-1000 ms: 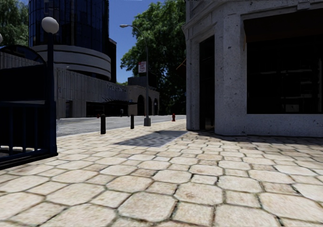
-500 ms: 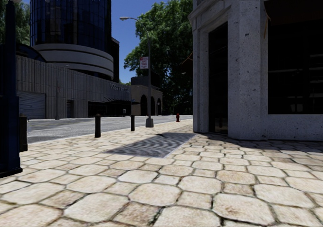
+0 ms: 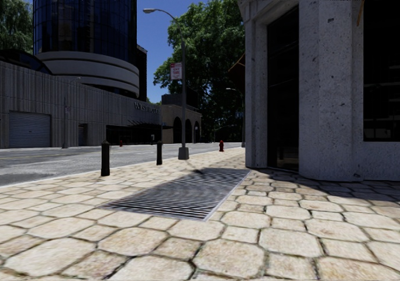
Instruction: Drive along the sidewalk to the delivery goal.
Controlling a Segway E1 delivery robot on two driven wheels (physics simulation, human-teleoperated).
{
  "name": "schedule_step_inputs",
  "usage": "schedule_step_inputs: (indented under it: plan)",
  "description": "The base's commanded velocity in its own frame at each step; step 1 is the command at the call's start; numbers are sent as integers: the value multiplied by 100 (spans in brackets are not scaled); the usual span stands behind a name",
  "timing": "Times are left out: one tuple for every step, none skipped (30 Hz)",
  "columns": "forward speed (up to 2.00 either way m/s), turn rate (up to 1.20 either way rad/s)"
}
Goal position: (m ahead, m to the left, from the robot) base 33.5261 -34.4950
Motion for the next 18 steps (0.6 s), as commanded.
schedule_step_inputs:
  plan:
    - [200, 0]
    - [200, 0]
    - [200, 0]
    - [200, 0]
    - [200, 0]
    - [200, 0]
    - [200, 0]
    - [200, 0]
    - [200, 0]
    - [200, 0]
    - [200, 0]
    - [200, 0]
    - [200, 0]
    - [200, 0]
    - [200, 0]
    - [200, 0]
    - [200, 0]
    - [200, 0]
